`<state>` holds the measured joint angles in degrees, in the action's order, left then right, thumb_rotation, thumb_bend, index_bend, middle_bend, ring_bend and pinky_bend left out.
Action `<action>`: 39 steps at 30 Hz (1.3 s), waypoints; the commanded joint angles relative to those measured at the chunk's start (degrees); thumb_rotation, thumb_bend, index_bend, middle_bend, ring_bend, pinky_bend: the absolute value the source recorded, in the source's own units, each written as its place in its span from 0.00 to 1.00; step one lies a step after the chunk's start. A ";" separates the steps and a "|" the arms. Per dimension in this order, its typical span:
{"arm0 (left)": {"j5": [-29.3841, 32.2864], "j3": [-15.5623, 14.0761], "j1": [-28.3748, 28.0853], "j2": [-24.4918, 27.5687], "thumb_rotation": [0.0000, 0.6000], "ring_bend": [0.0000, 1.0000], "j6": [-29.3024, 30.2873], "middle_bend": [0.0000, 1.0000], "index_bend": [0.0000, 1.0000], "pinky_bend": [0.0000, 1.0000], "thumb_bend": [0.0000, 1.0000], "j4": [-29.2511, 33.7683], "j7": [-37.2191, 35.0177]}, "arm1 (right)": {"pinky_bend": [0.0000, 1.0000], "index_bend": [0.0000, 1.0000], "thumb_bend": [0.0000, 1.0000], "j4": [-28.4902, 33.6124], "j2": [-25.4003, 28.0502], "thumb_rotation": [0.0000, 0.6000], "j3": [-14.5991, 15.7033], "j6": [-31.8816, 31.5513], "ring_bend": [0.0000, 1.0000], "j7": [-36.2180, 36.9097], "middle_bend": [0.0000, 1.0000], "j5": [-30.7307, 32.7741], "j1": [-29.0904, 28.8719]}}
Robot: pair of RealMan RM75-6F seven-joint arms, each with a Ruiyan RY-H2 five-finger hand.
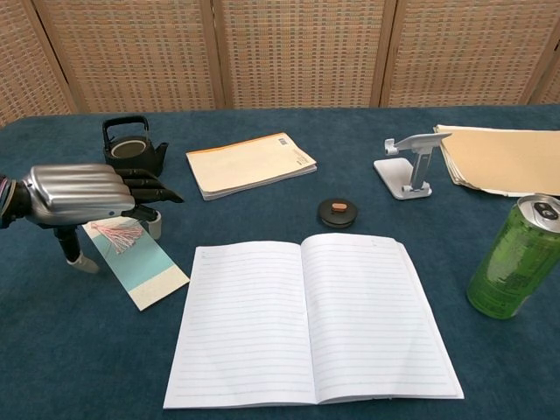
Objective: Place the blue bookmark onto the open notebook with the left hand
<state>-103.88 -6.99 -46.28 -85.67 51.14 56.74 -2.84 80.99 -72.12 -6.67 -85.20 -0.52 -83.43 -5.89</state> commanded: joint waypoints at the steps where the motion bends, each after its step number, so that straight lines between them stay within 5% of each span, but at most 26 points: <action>1: 0.26 -0.11 -0.25 -0.38 1.00 0.00 -0.20 0.00 0.32 0.00 0.01 -0.24 0.04 | 0.00 0.00 0.07 -0.05 -0.01 1.00 -0.02 -0.02 0.00 0.07 0.00 0.02 0.00; 24: 2.82 -1.20 -1.52 -1.96 1.00 0.00 -2.33 0.00 0.35 0.00 0.03 -1.20 0.43 | 0.00 0.00 0.07 -0.24 -0.12 1.00 0.22 0.20 0.00 0.11 0.00 -0.06 -0.13; 39: 3.83 -2.00 -2.38 -1.39 1.00 0.00 -3.63 0.00 0.45 0.00 0.23 0.64 0.55 | 0.00 0.00 0.07 -0.18 -0.07 1.00 0.42 0.10 0.00 0.25 0.00 -0.38 -0.14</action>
<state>-100.11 -8.93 -48.62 -87.13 47.51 57.28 -2.26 80.81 -72.20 -6.25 -85.09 -0.28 -83.81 -6.03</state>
